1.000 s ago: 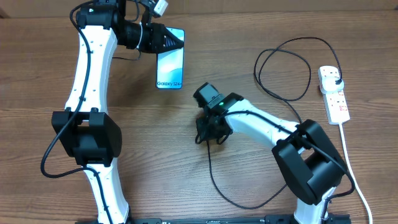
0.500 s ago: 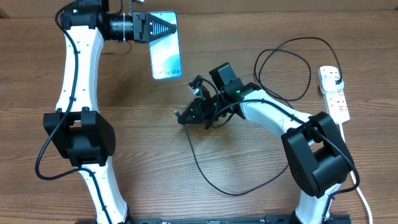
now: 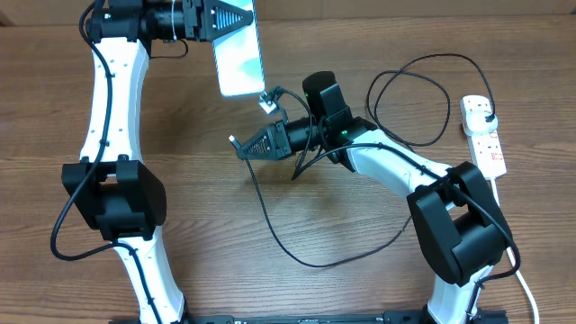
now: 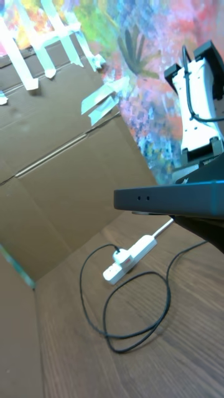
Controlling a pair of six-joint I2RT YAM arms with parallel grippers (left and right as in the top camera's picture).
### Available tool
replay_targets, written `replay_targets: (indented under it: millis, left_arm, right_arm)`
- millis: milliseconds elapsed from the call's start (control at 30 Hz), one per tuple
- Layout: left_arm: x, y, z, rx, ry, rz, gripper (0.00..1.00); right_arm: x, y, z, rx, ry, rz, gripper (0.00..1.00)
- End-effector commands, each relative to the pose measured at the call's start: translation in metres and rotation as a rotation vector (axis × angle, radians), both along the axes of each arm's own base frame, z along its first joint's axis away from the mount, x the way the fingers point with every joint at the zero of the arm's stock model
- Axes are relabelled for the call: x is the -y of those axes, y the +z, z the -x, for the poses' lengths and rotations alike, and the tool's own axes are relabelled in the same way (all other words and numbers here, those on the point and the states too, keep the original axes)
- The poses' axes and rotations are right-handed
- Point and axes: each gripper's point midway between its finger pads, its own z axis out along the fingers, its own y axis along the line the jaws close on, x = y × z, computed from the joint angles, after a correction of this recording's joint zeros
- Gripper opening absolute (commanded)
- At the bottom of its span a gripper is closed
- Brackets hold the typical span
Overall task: Plug charger to phone and switch on socket
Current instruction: 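Lift the plug with the right gripper toward the phone's bottom port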
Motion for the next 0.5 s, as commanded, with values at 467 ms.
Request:
replay_targets:
  millis: [467]
  left_arm:
    - [-0.028, 0.031, -0.007, -0.037, 0.047, 0.02, 0.04]
  right_arm:
    - [0.011, 0.054, -0.055, 0.016, -0.183, -0.134, 0.04]
